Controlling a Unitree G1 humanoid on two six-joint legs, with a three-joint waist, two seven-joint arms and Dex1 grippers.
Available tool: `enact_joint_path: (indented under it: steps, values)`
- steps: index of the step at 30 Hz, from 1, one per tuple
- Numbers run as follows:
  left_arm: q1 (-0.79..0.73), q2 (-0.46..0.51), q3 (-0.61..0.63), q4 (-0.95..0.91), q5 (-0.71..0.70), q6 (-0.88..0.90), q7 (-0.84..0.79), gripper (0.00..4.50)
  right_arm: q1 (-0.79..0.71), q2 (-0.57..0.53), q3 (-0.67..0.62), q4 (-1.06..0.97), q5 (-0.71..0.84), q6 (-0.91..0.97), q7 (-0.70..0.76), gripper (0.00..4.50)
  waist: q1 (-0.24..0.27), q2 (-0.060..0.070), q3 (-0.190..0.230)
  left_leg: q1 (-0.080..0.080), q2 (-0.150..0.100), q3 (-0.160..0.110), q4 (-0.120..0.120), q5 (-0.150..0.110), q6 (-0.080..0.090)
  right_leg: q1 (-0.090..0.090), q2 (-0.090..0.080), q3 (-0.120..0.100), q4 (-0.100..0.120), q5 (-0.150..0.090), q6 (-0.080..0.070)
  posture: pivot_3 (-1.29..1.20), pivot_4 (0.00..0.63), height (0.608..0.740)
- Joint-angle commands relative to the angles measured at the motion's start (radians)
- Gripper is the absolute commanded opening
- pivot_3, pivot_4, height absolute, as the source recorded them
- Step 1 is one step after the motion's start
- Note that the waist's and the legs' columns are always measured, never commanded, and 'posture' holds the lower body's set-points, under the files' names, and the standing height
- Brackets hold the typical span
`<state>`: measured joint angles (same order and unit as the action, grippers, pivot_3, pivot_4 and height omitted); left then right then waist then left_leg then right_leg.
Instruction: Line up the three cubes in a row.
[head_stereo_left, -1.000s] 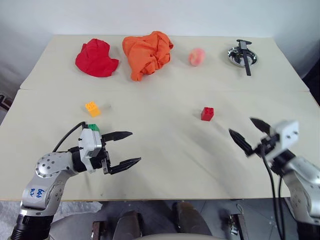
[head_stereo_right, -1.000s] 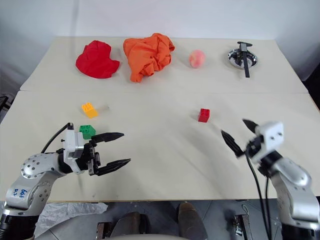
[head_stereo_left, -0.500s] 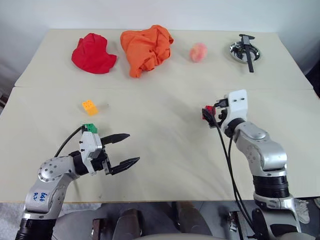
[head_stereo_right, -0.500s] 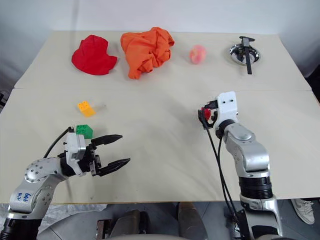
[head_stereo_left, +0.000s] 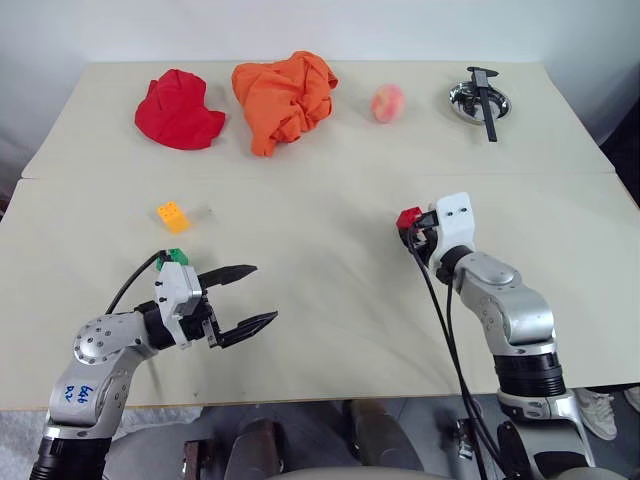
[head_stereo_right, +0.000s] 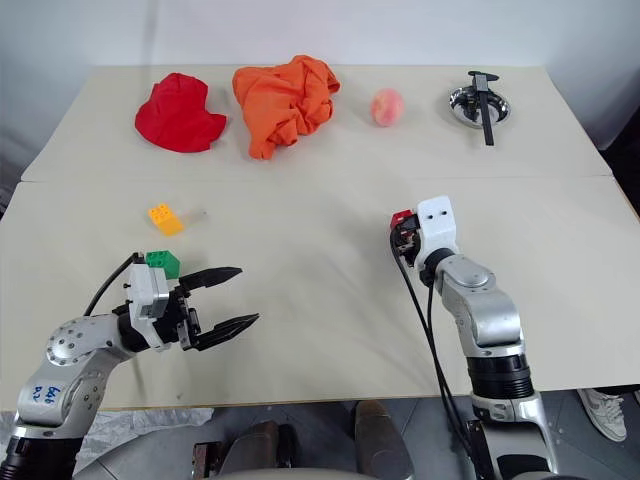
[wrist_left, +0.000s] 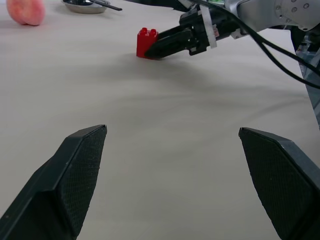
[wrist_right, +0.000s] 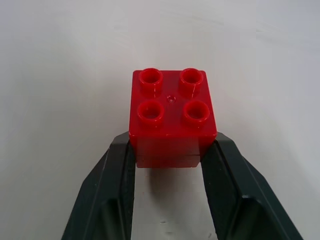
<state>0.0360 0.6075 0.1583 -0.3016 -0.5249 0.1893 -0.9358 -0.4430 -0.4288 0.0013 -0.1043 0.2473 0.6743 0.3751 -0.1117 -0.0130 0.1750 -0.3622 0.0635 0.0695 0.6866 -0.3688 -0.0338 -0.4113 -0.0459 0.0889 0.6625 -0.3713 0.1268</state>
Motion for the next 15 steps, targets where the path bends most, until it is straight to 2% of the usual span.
enact_joint_path:
  steps: [1, 4, 6, 11, 15]
  values:
    - [0.024, -0.003, 0.028, -0.015, -0.007, -0.023, 0.004, 4.5, -0.008, -0.111, 0.014, 0.04, 0.064, -0.132, 0.304, 1.47, 0.001, 0.0, 0.0, 0.0, 0.0, 0.0, 0.0, 0.0, 0.0, 0.001, 0.0, 0.0, 0.0, 0.0, 0.0, 0.0, 0.15, 0.74]
    - [0.043, 0.001, 0.034, -0.015, -0.005, -0.032, -0.001, 4.5, -0.019, -0.227, 0.048, 0.138, 0.089, -0.34, 0.646, 1.47, 0.002, 0.0, 0.0, 0.001, 0.0, -0.001, 0.001, 0.0, 0.0, 0.002, 0.0, -0.001, -0.001, 0.0, 0.0, 0.0, 0.15, 0.74]
    - [0.048, 0.002, 0.036, -0.013, -0.003, -0.035, -0.003, 4.5, -0.048, -0.26, 0.057, 0.239, 0.087, -0.454, 0.781, 1.47, 0.002, 0.0, 0.0, 0.002, 0.0, -0.001, 0.002, 0.0, 0.001, 0.004, 0.0, -0.001, -0.001, 0.0, 0.0, 0.0, 0.15, 0.74]
    - [0.054, 0.004, 0.041, -0.007, -0.002, -0.043, -0.007, 4.5, -0.142, -0.291, 0.09, 0.531, 0.042, -0.736, 1.058, 1.47, 0.001, -0.001, 0.001, 0.011, 0.001, -0.001, 0.004, -0.001, 0.002, 0.015, 0.001, -0.001, -0.002, 0.0, 0.001, 0.0, 0.15, 0.74]
    - [0.051, 0.002, 0.032, -0.017, 0.001, -0.041, -0.003, 4.5, -0.26, -0.245, 0.127, 0.797, -0.03, -0.926, 1.153, 1.47, 0.001, -0.001, 0.001, 0.016, 0.001, 0.0, 0.004, -0.001, 0.002, 0.02, 0.0, 0.0, -0.003, 0.001, 0.001, 0.0, 0.15, 0.74]
